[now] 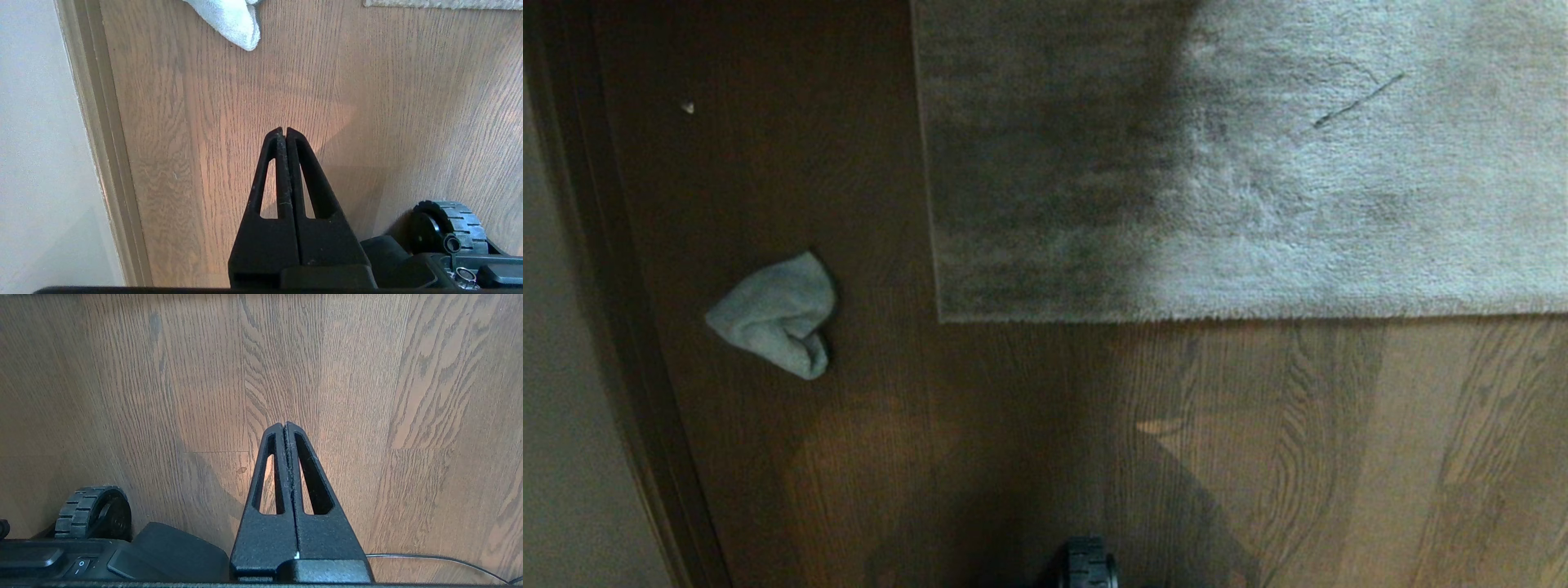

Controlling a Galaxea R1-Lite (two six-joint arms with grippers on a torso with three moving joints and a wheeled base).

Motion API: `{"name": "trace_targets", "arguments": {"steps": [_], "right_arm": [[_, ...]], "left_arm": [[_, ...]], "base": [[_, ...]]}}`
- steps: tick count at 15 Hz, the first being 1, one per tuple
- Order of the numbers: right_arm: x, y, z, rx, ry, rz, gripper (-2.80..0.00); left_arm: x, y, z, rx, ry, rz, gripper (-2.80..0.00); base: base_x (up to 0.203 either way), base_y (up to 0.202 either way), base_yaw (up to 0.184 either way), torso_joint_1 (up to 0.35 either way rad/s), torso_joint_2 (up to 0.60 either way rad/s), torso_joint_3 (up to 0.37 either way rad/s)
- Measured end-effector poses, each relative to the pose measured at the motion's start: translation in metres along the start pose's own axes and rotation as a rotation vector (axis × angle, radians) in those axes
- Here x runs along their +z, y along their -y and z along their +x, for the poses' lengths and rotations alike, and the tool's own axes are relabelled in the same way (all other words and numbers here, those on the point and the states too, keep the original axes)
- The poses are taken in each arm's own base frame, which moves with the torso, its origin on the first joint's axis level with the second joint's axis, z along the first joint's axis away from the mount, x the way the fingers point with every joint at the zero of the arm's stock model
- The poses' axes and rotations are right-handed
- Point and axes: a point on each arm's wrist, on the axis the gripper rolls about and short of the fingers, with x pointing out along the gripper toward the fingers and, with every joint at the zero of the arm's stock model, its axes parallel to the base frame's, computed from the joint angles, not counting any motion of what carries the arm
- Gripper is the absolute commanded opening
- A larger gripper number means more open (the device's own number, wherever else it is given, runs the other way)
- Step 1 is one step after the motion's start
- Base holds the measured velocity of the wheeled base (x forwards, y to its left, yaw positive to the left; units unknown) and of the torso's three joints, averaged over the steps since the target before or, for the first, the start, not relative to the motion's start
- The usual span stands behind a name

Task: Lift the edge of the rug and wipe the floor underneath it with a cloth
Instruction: Pick up the rag

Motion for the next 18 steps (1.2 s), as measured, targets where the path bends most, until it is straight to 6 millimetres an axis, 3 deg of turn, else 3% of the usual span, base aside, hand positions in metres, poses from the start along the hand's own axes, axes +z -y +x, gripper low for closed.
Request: {"name": "trace_targets", "arguments": {"steps": [18], "right_arm": [[0.0000,0.0000,0.0000,0.000,0.000,0.000,-2.80]], "left_arm": [[0.0031,0.0001,-0.0006,0.002,0.007,-0.005,-2.80]], "base": [[0.000,0.000,0.000,0.000,0.00,0.000]]}}
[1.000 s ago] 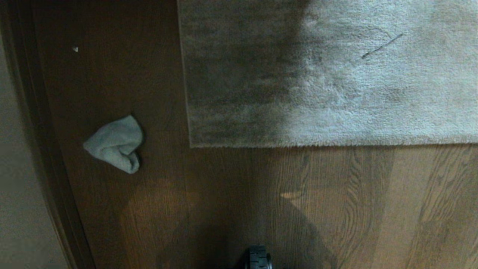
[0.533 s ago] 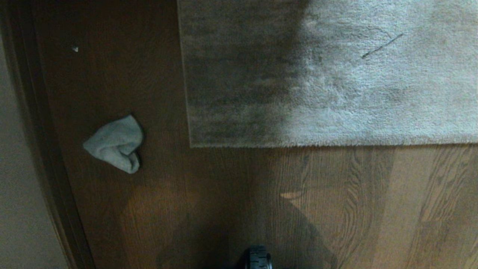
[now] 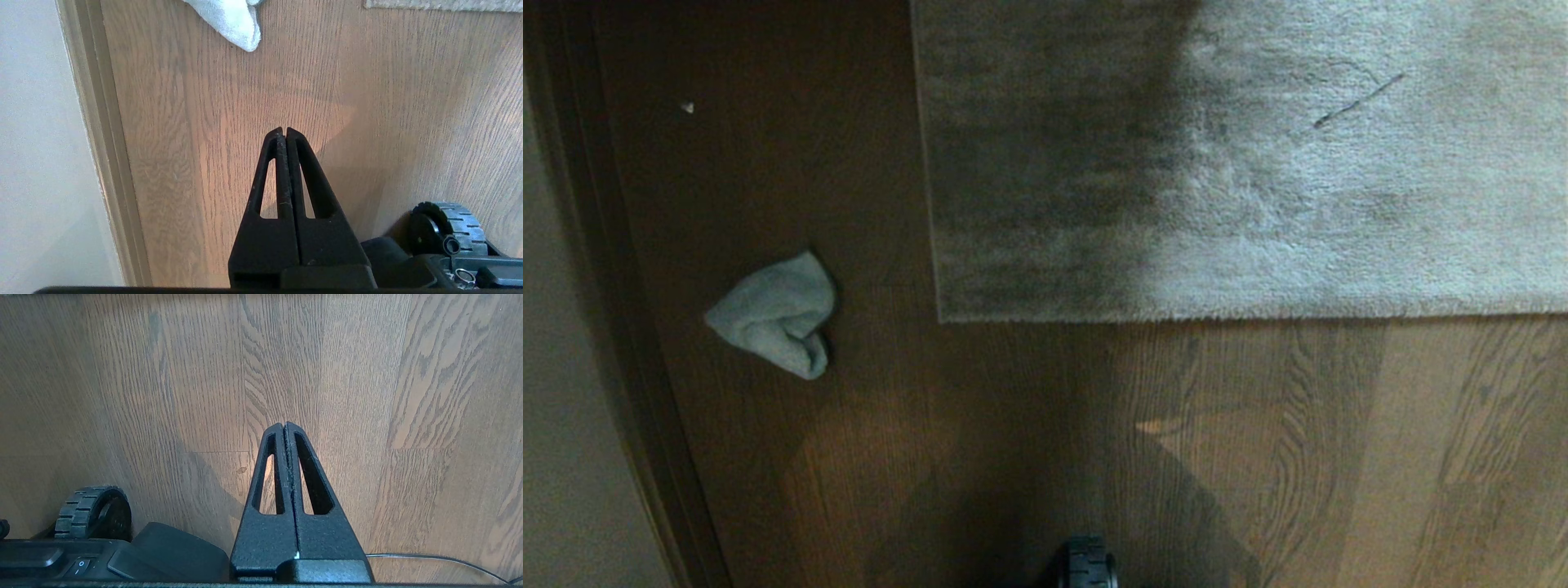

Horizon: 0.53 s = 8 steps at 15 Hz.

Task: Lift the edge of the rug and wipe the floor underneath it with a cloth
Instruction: Pick up the rag

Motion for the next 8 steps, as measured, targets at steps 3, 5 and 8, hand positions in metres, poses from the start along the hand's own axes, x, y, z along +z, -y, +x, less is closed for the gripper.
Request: {"name": "trace_targets", "arguments": {"steps": [3,5,8], "right_arm": [[0.000,0.000,0.000,0.000,0.000,0.000,-2.80],[0.000,0.000,0.000,0.000,0.000,0.000,-2.80],[0.000,0.000,0.000,-0.001,0.000,0.000,-2.80]], "left_arm": [[0.022,0.001,0.001,-0.003,-0.003,-0.019,-2.80],[0.040,0.002,0.007,-0.005,-0.023,-0.022,-2.80],[0.065,0.004,0.025,-0.005,-0.075,-0.021,-2.80]], "base": [[0.000,0.000,0.000,0.000,0.00,0.000],[0.000,0.000,0.000,0.000,0.00,0.000],[0.000,0.000,0.000,0.000,0.00,0.000]]}}
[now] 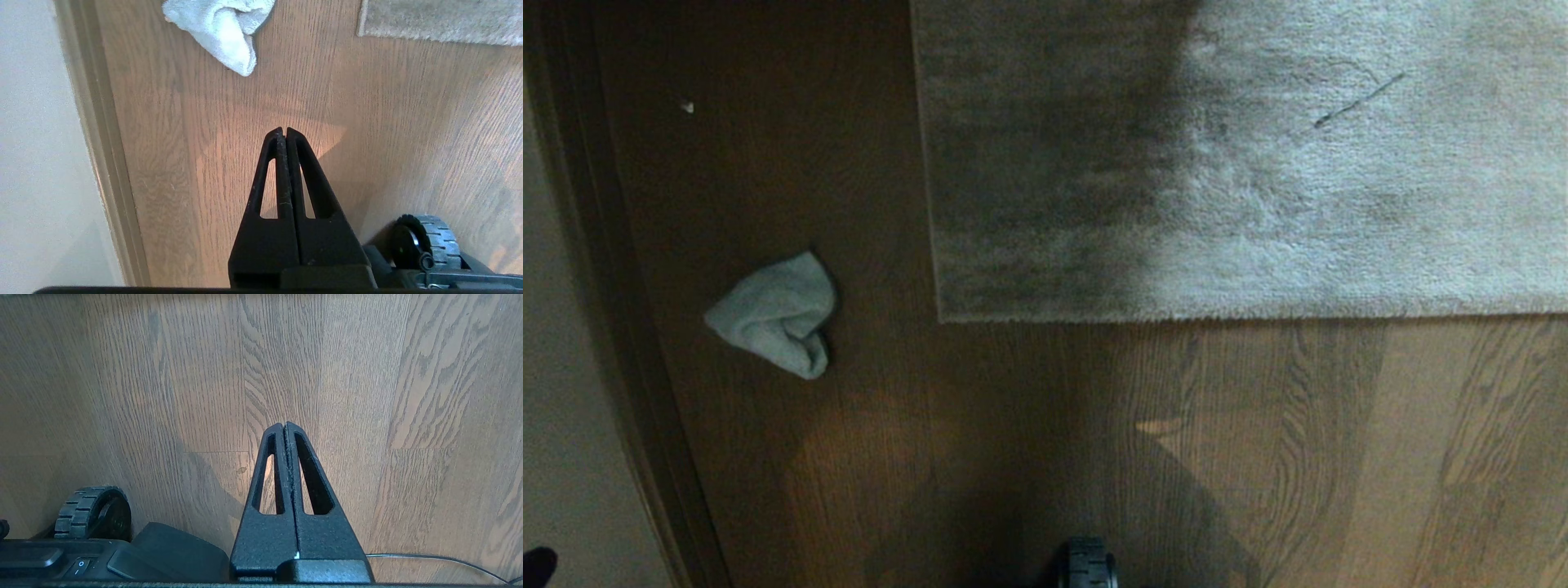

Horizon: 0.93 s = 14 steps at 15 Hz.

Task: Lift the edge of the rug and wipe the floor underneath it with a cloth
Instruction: Pick up the rag

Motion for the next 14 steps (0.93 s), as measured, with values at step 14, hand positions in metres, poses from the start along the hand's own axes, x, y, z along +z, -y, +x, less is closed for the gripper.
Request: {"name": "trace_targets", "arguments": {"steps": [14], "right_arm": [[0.000,0.000,0.000,0.000,0.000,0.001,-2.80]], "left_arm": [[0.040,-0.002,0.120,0.082,-0.052,0.046,-2.80]], "base": [[0.000,0.000,0.000,0.000,0.00,0.000]]}}
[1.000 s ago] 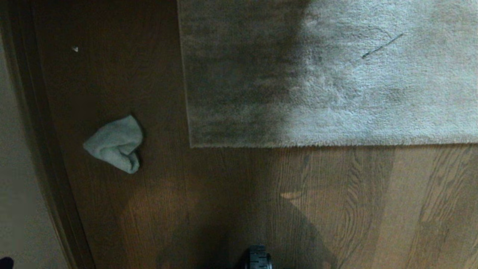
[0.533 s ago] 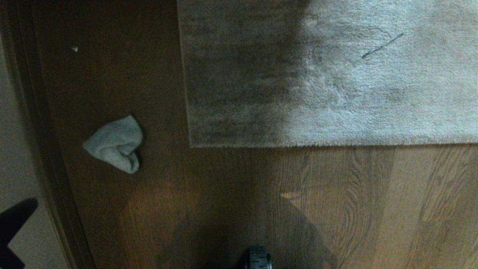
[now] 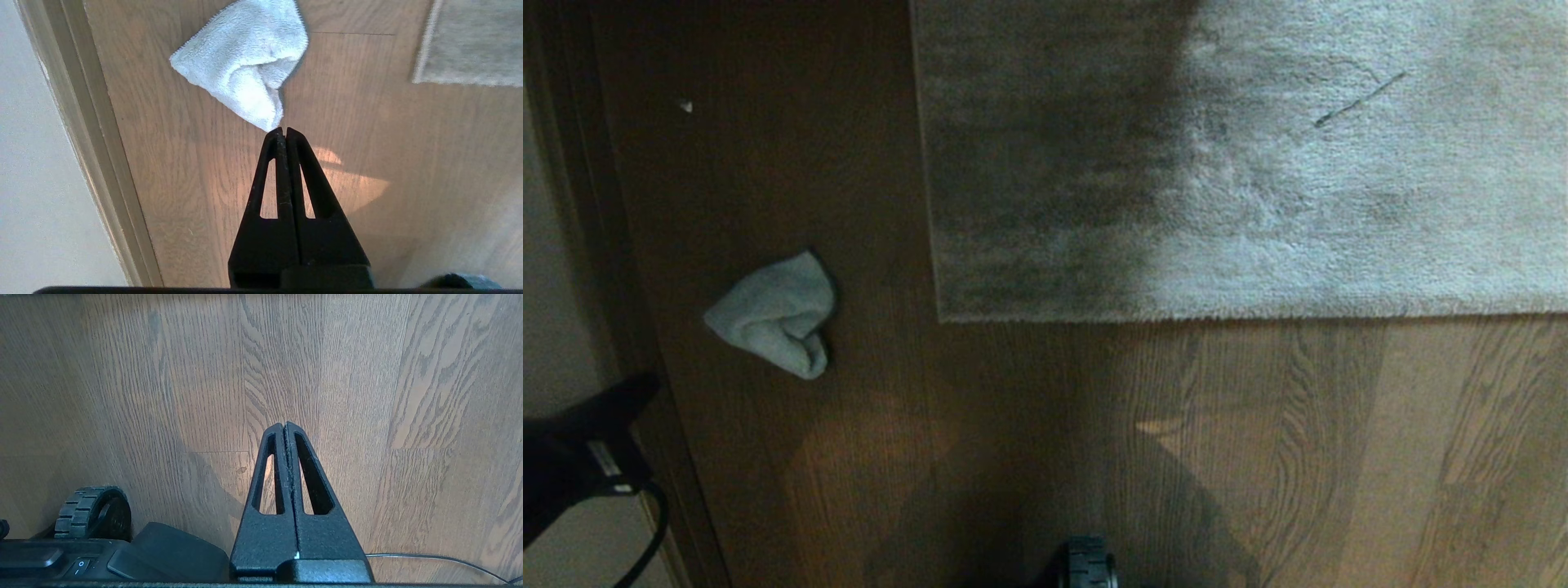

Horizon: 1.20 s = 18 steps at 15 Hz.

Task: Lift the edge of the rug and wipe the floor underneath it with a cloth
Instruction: Pick up the rag

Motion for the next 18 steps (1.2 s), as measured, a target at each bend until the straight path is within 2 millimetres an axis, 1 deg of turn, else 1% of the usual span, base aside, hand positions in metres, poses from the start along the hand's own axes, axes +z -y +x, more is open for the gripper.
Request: {"name": "trace_targets", "arguments": {"steps": [9,10,13,16,18], "right_arm": [[0.000,0.000,0.000,0.001,0.000,0.000,-2.80],[0.000,0.000,0.000,0.001,0.000,0.000,-2.80],[0.000,0.000,0.000,0.000,0.000,0.000,-2.80],[0.000,0.000,0.000,0.000,0.000,0.000,-2.80],[0.000,0.000,0.000,0.000,0.000,0.000,-2.80]], "left_arm": [[-0.006,0.000,0.034,0.015,-0.021,0.000,-2.80],[-0.006,0.000,0.037,0.016,-0.015,0.000,0.00],[-0.005,0.000,0.048,0.021,0.015,0.002,0.00],[0.001,0.001,0.059,0.026,0.077,0.032,0.00],[0.001,0.001,0.064,0.028,0.072,0.035,0.00]], "base": [[0.000,0.000,0.000,0.000,0.00,0.000],[0.000,0.000,0.000,0.000,0.00,0.000],[0.000,0.000,0.000,0.000,0.00,0.000],[0.000,0.000,0.000,0.000,0.00,0.000],[0.000,0.000,0.000,0.000,0.00,0.000]]}}
